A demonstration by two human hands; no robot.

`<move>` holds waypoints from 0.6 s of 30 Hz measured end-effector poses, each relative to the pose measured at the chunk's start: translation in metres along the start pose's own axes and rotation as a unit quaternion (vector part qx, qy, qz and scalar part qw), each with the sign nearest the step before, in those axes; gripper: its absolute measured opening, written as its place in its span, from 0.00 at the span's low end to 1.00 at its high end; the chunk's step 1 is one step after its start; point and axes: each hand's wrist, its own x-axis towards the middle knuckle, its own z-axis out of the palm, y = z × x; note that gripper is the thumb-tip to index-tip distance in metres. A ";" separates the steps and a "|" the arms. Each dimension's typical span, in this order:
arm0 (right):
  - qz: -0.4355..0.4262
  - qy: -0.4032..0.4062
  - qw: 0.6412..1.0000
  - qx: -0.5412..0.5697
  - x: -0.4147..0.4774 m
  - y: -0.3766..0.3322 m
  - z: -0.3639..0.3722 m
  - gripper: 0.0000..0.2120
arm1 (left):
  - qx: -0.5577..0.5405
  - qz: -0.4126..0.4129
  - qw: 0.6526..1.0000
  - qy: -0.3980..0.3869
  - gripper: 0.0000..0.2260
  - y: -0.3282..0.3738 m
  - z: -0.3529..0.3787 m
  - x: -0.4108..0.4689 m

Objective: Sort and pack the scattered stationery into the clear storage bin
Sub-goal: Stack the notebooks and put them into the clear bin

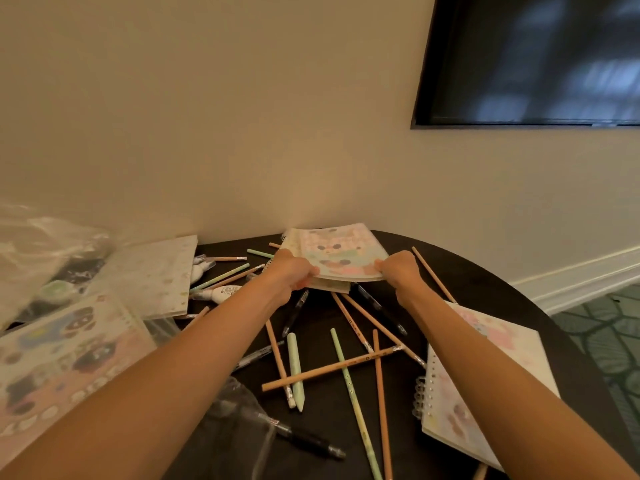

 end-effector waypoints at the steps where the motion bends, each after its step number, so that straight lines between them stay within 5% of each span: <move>1: -0.006 0.000 1.000 0.019 -0.004 -0.003 -0.002 0.14 | -0.016 0.003 1.000 0.002 0.22 0.002 -0.001 -0.005; 8: -0.041 -0.071 0.974 0.211 -0.084 -0.029 -0.021 0.12 | -0.133 0.064 0.989 0.010 0.18 0.010 -0.036 -0.076; 12: -0.007 -0.170 0.900 0.402 -0.130 -0.036 -0.026 0.23 | -0.138 0.072 0.987 -0.024 0.19 0.004 -0.075 -0.120; 18: 0.044 -0.188 0.824 0.532 -0.207 -0.033 -0.011 0.22 | -0.120 0.070 0.990 -0.005 0.16 -0.025 -0.140 -0.195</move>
